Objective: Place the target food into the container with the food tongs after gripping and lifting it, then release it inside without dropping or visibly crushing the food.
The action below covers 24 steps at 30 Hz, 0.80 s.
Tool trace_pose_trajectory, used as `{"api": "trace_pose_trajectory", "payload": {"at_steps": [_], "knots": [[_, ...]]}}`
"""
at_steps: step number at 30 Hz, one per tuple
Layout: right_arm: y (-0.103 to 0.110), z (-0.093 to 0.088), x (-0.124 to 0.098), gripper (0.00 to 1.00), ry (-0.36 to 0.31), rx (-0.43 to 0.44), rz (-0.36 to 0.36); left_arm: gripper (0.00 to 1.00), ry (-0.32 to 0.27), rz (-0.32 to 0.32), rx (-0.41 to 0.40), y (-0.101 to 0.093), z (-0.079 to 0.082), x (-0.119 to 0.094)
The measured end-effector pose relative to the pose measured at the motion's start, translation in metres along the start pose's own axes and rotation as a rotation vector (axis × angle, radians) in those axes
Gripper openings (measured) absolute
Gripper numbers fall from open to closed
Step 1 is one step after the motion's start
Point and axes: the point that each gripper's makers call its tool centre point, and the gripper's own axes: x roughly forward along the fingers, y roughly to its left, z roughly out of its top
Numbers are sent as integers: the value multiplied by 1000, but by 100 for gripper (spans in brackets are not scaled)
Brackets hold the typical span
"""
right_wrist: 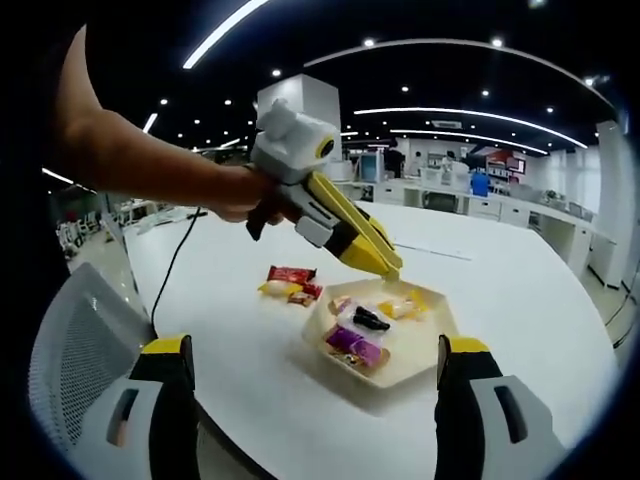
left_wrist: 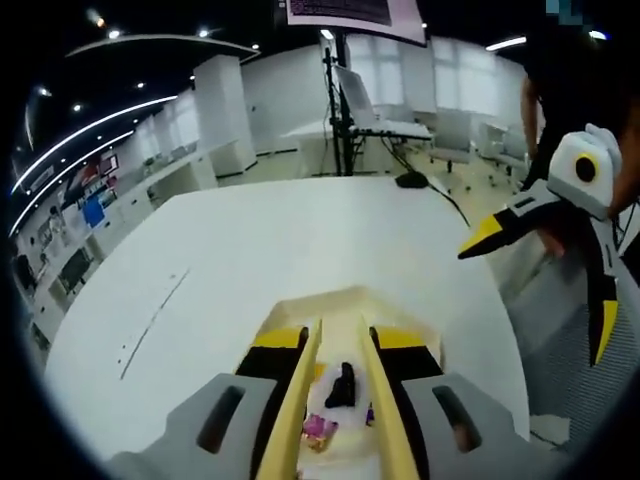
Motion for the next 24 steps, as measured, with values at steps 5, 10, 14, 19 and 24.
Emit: {"api": "trace_pose_trajectory", "payload": {"at_steps": [5, 10, 14, 19, 24], "knots": [[0, 1, 0, 99, -7, 2, 1, 20, -5, 6, -11, 3, -3, -12], [1, 1, 0, 99, -2, -2, 6, 21, -8, 21, -19, 7, -9, -25], [1, 0, 0, 99, 1, -5, 9, 22, -19, 34, -51, 13, -14, -38], [2, 0, 0, 99, -1, -4, 9, 22, -17, 61, -81, 23, -29, -61], [2, 0, 0, 99, -1, -6, 10, 22, -13, 88, -92, 30, -42, -79]]}}
